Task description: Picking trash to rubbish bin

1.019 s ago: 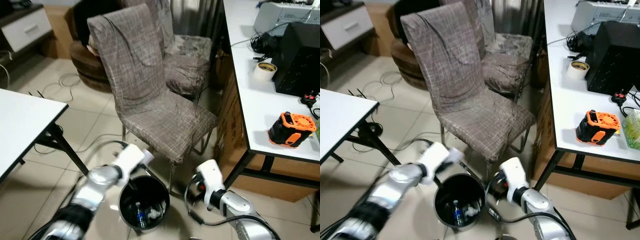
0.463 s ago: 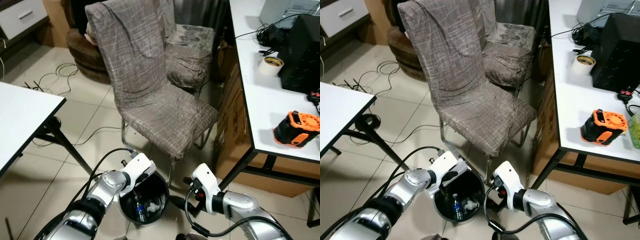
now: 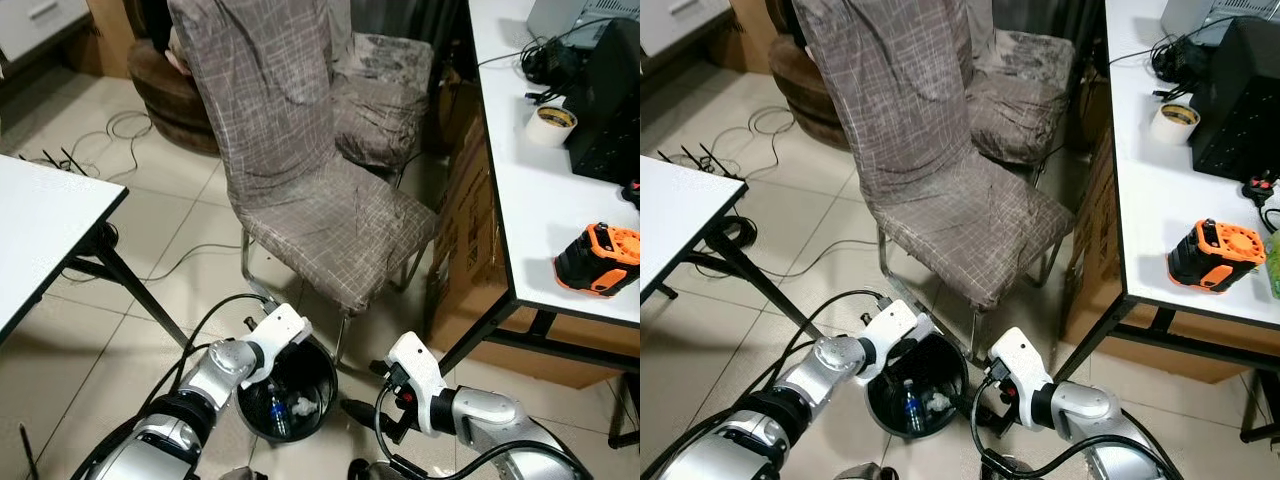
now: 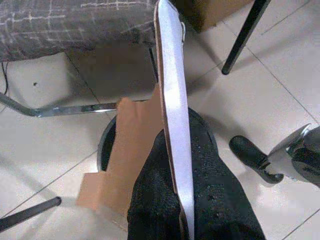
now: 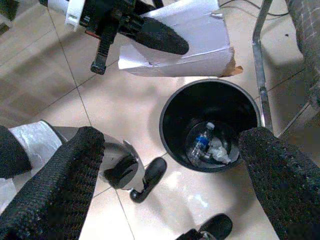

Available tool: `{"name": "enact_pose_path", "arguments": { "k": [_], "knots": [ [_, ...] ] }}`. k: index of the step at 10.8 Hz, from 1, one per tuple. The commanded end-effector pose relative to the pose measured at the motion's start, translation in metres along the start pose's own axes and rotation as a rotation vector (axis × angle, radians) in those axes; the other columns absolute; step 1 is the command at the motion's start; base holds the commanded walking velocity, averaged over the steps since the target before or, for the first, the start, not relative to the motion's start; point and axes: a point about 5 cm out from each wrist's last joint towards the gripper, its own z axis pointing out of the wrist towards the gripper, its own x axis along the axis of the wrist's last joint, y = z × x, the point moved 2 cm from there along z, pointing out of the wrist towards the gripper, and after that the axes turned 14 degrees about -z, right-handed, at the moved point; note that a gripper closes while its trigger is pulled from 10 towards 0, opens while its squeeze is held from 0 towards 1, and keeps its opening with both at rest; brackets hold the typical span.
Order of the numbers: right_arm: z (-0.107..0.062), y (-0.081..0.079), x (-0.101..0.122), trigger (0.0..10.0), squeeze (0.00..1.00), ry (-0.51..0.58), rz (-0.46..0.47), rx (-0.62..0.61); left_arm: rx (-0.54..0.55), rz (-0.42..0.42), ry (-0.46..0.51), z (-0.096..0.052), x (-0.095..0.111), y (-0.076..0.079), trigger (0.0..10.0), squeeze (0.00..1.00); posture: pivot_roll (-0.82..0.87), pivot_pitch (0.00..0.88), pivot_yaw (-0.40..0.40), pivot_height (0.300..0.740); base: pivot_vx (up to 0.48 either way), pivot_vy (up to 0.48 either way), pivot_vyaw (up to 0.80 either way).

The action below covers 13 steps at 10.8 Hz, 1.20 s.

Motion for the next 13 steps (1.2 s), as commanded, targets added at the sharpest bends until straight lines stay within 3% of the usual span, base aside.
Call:
{"name": "enact_pose_path", "arguments": {
  "k": [1, 4, 5, 13],
  "knots": [
    [-0.0016, -0.0039, 0.0000, 10.0, 0.00, 0.003, 0.014, 0.026, 0.006, -0.005, 0.007, 0.0005, 0.0018, -0.0008, 10.0, 0.00, -0.11, 0.161, -0.014, 0.740, 0.000, 0.000, 0.00],
    [-0.0026, -0.0042, 0.0009, 10.0, 0.00, 0.001, 0.013, 0.039, -0.005, -0.004, 0.016, 0.0015, 0.0044, 0.0003, 10.0, 0.00, -0.10, 0.156, -0.013, 0.740, 0.000, 0.000, 0.00],
    [-0.0021, -0.0036, 0.0011, 10.0, 0.00, 0.000, 0.011, 0.037, -0.015, -0.016, 0.021, 0.0019, 0.0057, 0.0013, 10.0, 1.00, -0.10, 0.155, -0.012, 0.740, 0.000, 0.000, 0.00],
    [0.0018, -0.0033, 0.0014, 10.0, 0.00, -0.003, 0.004, 0.033, -0.061, -0.023, 0.030, 0.0035, 0.0104, 0.0066, 10.0, 1.00, -0.10, 0.152, -0.006, 0.740, 0.000, 0.000, 0.00]
  ]
}}
